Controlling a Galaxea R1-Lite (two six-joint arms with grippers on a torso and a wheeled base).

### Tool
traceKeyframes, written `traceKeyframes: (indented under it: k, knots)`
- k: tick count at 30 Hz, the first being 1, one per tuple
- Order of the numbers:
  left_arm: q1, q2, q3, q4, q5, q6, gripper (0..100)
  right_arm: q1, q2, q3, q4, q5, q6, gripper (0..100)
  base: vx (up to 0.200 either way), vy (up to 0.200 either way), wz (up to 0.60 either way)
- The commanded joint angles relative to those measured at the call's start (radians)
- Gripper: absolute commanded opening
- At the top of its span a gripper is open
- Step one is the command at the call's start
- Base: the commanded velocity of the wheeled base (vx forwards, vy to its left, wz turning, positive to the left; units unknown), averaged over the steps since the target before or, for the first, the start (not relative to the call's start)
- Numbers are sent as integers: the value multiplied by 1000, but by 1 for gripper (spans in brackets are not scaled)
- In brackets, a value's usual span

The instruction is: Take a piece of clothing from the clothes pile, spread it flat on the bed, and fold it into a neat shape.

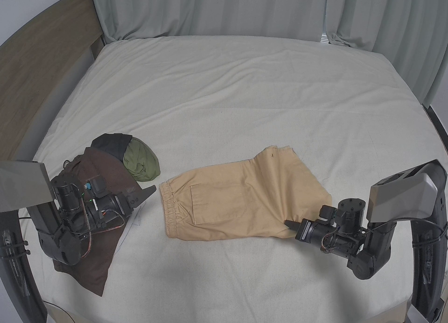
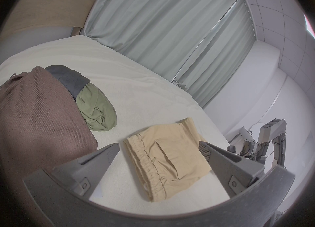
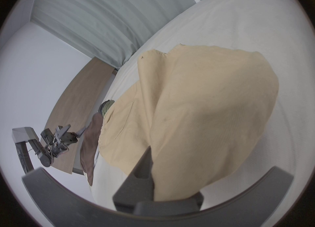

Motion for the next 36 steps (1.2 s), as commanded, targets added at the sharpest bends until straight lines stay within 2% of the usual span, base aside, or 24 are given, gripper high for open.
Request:
traceKeyframes:
  k: [1, 13, 16, 23, 24, 32, 36]
  knots:
    - [0, -1, 3, -1, -1, -2, 100, -6, -61, 103, -2, -8, -36, 0, 0, 0, 0]
    - [-3, 0, 6, -1, -5, -8, 100, 2, -59, 153, 1, -43, -44, 0, 0, 0, 0]
    - [-4, -4, 6, -1, -21, -39, 100, 2, -59, 152, 1, -45, -46, 0, 0, 0, 0]
    - [-9, 0, 20, -2, -70, -37, 100, 3, -56, 159, 1, -42, -49, 0, 0, 0, 0]
    - [-9, 2, 21, -2, -79, -36, 100, 3, -55, 158, 1, -45, -50, 100, 0, 0, 0]
    - [2, 10, 21, -2, -175, -27, 100, 23, -69, 221, 2, -37, -52, 100, 0, 0, 0]
    - [2, 13, 20, -1, -183, -24, 100, 48, -105, 297, 2, 13, -59, 100, 0, 0, 0]
